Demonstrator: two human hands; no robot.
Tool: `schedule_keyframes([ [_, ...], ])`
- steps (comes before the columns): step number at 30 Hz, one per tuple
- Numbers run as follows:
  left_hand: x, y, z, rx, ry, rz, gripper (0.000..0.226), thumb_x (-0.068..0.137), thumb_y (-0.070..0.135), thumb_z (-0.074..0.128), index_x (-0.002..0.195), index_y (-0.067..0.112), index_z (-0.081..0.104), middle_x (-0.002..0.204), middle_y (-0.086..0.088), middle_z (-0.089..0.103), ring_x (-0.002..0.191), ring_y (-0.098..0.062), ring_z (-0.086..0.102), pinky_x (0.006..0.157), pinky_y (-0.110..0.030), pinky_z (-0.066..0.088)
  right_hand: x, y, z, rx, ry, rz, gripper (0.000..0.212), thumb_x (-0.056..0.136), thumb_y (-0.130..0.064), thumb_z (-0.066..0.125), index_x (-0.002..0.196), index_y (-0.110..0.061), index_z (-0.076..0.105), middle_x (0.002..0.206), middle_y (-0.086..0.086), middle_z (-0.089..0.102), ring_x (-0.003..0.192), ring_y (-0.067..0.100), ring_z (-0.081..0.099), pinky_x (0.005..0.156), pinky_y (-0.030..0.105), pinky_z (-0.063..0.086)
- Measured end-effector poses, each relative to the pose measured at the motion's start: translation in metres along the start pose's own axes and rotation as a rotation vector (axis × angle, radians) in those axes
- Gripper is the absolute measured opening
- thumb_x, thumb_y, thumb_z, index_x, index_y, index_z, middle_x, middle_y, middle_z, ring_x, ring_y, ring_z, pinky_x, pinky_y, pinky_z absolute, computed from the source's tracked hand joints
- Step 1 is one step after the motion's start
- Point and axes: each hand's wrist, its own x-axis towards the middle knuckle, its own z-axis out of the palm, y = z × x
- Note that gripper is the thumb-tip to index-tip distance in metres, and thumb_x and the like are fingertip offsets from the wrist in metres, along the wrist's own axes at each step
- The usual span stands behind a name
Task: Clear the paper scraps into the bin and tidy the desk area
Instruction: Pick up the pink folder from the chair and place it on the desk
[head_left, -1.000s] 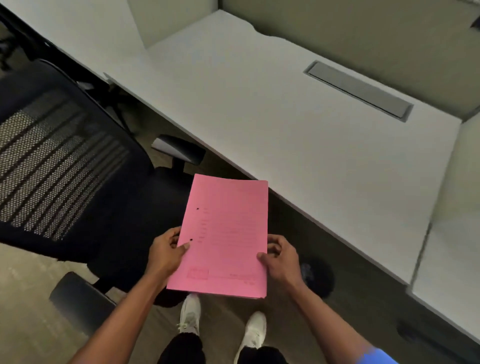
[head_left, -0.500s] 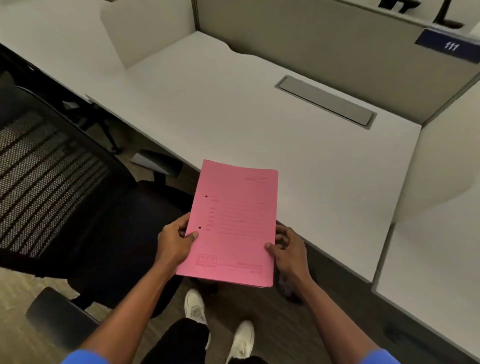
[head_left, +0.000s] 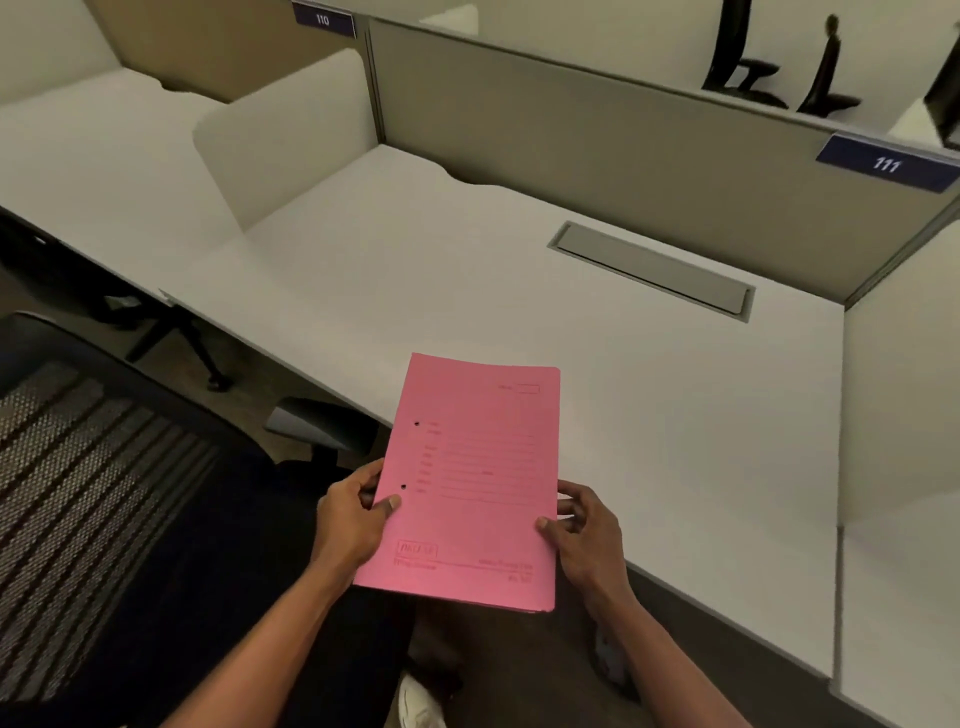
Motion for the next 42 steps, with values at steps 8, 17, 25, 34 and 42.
schedule_keyframes([
  [8,0.083,0.04,-0.03,0.036,-0.048,0.071,0.053,0.093,0.013,0.079,0.141,0.028,0.063,0.109,0.012,0.075,0.096,-0.012,0.075,0.081,-0.039,0.067,0.044,-0.052,0.032,0.065,0.098,-0.05,0.045,0.093,-0.022,0.078,0.133,-0.029,0.058,0.115,-0.014,0.072,0.094,0.01,0.074,0.069,0.018,0.06],
  [17,0.16,0.089,-0.017,0.084,-0.042,0.138,0.048,0.095,0.017,0.078,0.139,0.03,0.063,0.105,0.017,0.072,0.092,-0.01,0.073,0.072,-0.032,0.064,0.12,-0.078,0.026,0.114,0.112,-0.055,0.05,0.092,-0.015,0.077,0.136,-0.031,0.061,0.112,-0.011,0.075,0.095,0.015,0.074,0.076,0.027,0.062],
  [25,0.246,0.133,0.026,0.137,0.008,0.136,0.047,0.094,0.011,0.076,0.137,0.026,0.066,0.105,0.009,0.076,0.09,-0.007,0.071,0.078,-0.028,0.059,0.226,-0.08,0.007,0.143,-0.015,-0.051,0.079,0.078,0.004,0.074,0.144,-0.037,0.057,0.11,-0.005,0.075,0.085,0.019,0.074,0.071,0.032,0.065],
  [34,0.364,0.177,0.088,0.261,0.015,0.105,0.053,0.096,-0.001,0.065,0.146,0.018,0.062,0.129,-0.005,0.076,0.109,-0.025,0.073,0.103,-0.044,0.058,0.365,-0.083,-0.005,0.13,-0.135,-0.031,0.092,0.075,0.001,0.08,0.154,-0.034,0.047,0.117,-0.002,0.073,0.087,0.029,0.073,0.08,0.046,0.066],
  [42,0.481,0.224,0.127,0.361,-0.004,0.125,0.059,0.09,0.012,0.079,0.146,0.014,0.062,0.132,-0.011,0.074,0.116,-0.032,0.073,0.106,-0.041,0.055,0.483,-0.106,-0.004,0.155,-0.115,-0.027,0.095,0.075,0.008,0.08,0.155,-0.032,0.048,0.11,-0.003,0.07,0.089,0.017,0.071,0.084,0.044,0.066],
])
